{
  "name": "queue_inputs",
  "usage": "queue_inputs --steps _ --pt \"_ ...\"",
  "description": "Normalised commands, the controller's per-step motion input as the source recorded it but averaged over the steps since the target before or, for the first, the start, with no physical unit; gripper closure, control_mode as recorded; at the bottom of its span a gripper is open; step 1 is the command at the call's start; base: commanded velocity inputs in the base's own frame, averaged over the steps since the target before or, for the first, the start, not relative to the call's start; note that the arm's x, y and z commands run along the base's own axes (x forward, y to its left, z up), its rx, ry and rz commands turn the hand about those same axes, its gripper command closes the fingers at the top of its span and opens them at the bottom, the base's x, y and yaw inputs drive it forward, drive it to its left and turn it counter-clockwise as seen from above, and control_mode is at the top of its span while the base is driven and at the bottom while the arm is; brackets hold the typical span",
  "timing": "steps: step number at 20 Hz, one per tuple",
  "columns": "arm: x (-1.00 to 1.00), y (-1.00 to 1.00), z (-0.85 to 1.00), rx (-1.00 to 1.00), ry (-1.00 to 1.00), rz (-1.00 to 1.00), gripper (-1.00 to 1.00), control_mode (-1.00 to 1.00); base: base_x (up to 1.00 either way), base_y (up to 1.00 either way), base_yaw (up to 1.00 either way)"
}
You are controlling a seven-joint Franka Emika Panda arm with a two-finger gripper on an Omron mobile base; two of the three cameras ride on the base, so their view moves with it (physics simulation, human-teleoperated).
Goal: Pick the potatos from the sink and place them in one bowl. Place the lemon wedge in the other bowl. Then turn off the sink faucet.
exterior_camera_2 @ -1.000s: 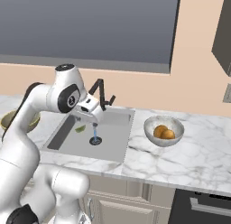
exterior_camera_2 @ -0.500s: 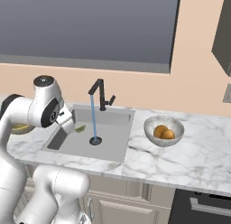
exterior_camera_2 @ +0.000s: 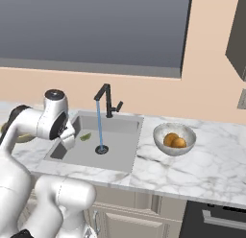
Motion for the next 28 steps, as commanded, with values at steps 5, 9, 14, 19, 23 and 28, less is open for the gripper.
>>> queue_inputs --steps 5,9,14,19,23,28 --pt "0.55 0.00 0.00 0.00 0.22 0.01 -1.00 -1.00 0.00 0.00 0.00" --pt "0.48 0.00 -0.06 0.00 0.03 0.00 -1.00 -1.00 0.00 0.00 0.00" --pt "0.28 0.00 -0.28 0.00 -0.09 0.00 -1.00 -1.00 0.00 0.00 0.00" --pt "0.25 0.00 -0.47 0.00 -0.17 0.00 -1.00 -1.00 0.00 0.00 0.00" --pt "0.31 0.00 -0.52 0.00 -0.18 0.04 -1.00 -1.00 0.00 0.00 0.00" --pt "0.35 0.02 -0.38 0.00 -0.09 0.06 -1.00 -1.00 0.00 0.00 0.00"
